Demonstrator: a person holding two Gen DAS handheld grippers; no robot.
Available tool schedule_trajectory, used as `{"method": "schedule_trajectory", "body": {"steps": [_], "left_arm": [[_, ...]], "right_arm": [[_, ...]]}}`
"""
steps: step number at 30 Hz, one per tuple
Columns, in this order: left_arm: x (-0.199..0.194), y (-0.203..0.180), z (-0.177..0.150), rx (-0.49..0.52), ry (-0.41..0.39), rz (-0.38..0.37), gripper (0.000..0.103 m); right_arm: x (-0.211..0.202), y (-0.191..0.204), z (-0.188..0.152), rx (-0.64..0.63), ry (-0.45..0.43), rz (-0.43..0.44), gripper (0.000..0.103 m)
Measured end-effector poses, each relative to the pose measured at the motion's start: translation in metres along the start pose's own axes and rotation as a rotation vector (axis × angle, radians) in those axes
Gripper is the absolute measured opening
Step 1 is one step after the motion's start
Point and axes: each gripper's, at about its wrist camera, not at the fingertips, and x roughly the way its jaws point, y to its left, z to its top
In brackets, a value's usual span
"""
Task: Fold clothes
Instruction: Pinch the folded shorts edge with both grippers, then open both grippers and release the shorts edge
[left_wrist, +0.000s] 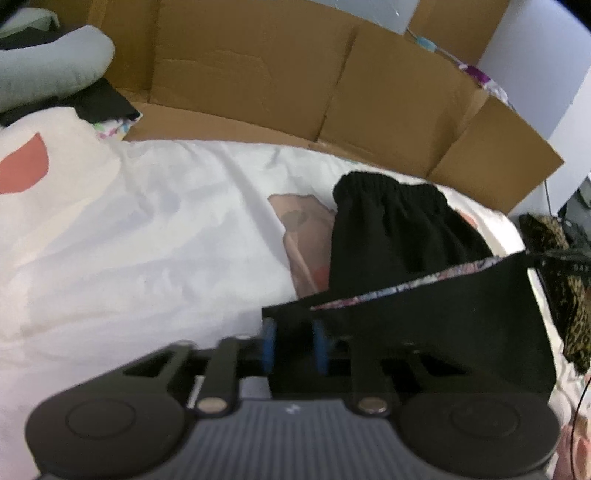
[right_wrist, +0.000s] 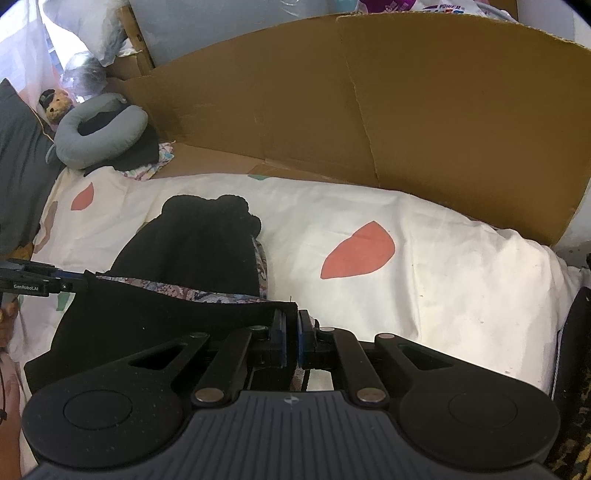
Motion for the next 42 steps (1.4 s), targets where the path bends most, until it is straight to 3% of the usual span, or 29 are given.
{"method": "schedule_trajectory", "body": {"steps": [2, 6, 13, 16, 18, 19, 20, 22, 23, 24, 29, 36, 40, 42], "left_arm": [[-0.004, 0.001, 0.001, 0.002, -0.016, -0.009, 0.005], [-0.015, 0.000, 0.005, 0.022, -0.060, 0.001, 0.004], [0.004, 0.003, 0.003, 0.031, -0.006, 0.034, 0.004], [0.016, 0.004, -0.001, 0.013, 0.040, 0.042, 0.009], [0.015, 0.003, -0.002, 0.010, 0.040, 0.052, 0.016], [0.015, 0.003, -0.002, 0.009, 0.036, 0.051, 0.025], [0.014, 0.004, -0.002, 0.008, 0.032, 0.050, 0.034], [0.012, 0.005, -0.002, 0.006, 0.025, 0.047, 0.038], [0.012, 0.005, -0.002, 0.004, 0.028, 0.047, 0.038], [0.014, 0.005, -0.002, 0.011, 0.034, 0.046, 0.039], [0.024, 0.001, 0.001, 0.050, 0.066, 0.046, 0.040], [0.037, -0.003, 0.011, 0.108, 0.151, 0.031, 0.041], [0.040, -0.005, 0.008, 0.115, 0.134, 0.028, 0.041], [0.040, -0.007, 0.006, 0.106, 0.121, 0.036, 0.041]], "right_arm": [[0.002, 0.000, 0.000, 0.001, 0.001, -0.005, 0.004], [0.006, 0.000, 0.001, 0.004, 0.002, -0.014, 0.004], [0.013, 0.001, 0.002, 0.009, 0.005, -0.030, 0.004], [0.018, 0.001, 0.002, 0.012, 0.013, -0.038, 0.004], [0.028, -0.001, -0.001, 0.025, 0.043, -0.045, 0.006], [0.029, -0.002, -0.001, 0.037, 0.047, -0.046, 0.007], [0.030, -0.003, -0.002, 0.048, 0.044, -0.046, 0.009], [0.026, -0.004, -0.003, 0.057, 0.030, -0.042, 0.019], [0.024, -0.004, -0.003, 0.061, 0.026, -0.043, 0.037], [0.021, -0.005, -0.003, 0.067, 0.019, -0.044, 0.043], [0.019, -0.008, -0.006, 0.091, 0.017, -0.024, 0.043], [0.038, -0.001, -0.009, 0.032, 0.072, -0.029, 0.043], [0.049, 0.003, -0.009, 0.001, 0.104, -0.033, 0.043], [0.052, 0.001, -0.010, 0.008, 0.115, -0.032, 0.048]]}}
